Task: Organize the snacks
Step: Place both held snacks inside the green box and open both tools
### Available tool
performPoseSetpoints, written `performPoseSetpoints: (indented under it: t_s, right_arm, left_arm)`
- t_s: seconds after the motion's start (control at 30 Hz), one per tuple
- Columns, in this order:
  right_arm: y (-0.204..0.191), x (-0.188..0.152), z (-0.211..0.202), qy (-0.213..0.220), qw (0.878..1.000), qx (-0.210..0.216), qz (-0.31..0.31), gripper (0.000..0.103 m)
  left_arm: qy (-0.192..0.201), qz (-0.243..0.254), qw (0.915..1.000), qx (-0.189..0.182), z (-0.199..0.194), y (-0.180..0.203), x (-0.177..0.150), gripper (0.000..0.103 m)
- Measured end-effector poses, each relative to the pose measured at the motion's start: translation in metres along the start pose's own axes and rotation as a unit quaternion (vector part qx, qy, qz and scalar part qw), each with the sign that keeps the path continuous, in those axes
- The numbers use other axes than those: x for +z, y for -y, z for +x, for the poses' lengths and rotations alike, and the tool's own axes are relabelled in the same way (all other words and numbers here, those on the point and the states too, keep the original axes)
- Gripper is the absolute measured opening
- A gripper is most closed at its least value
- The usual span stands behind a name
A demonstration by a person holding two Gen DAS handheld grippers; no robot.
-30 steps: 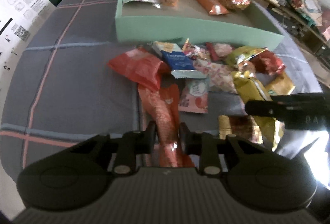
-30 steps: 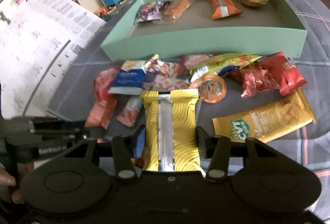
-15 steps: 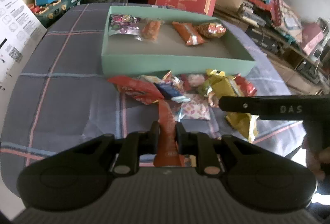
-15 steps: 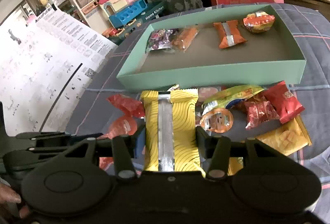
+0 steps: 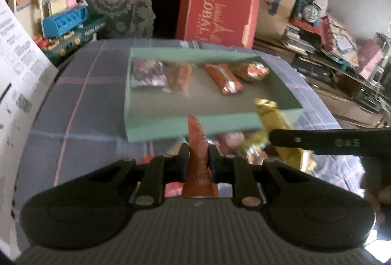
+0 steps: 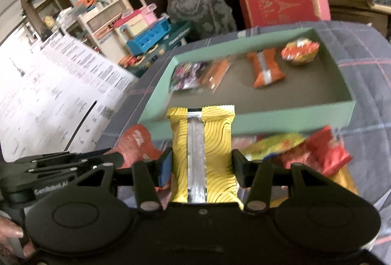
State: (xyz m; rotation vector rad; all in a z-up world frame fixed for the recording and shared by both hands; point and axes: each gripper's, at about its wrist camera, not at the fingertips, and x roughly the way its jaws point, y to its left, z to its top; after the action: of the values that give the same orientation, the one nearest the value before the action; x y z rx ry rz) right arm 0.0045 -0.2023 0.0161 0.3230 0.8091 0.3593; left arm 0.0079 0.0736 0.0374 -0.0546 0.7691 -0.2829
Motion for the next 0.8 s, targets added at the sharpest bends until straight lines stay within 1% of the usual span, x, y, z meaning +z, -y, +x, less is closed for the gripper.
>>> performPoseSetpoints:
  t_s: [0.1,0.2,0.4,0.63,0.8]
  right_arm:
    - [0.004,0.020,0.002,0.018,1.000,-0.013,0.006,0.050]
    - [0.007,0.042,0.011,0.028,0.999,-0.023,0.009,0.050]
    - [0.009,0.077,0.053,0.020,0.999,-0.044,0.005,0.050]
    - [0.012,0.098,0.116,-0.009,0.998,-0.058,0.007,0.050]
    - [0.016,0.096,0.151,-0.036,0.998,-0.057,0.015,0.052]
  left_arm:
    - [0.014,0.008,0.9998,0.014,0.014,-0.006,0.024,0.016]
    - [0.016,0.003,0.9996,0.022,0.034,-0.018,0.050,0.016]
    - [-0.006,0.006,0.9992,0.039,0.086,-0.032,0.086,0.016]
    - [-0.035,0.010,0.9977,0.057,0.137,-0.048,0.097,0.017]
    - [-0.049,0.021,0.9963,0.068,0.157,-0.054,0.096,0.018]
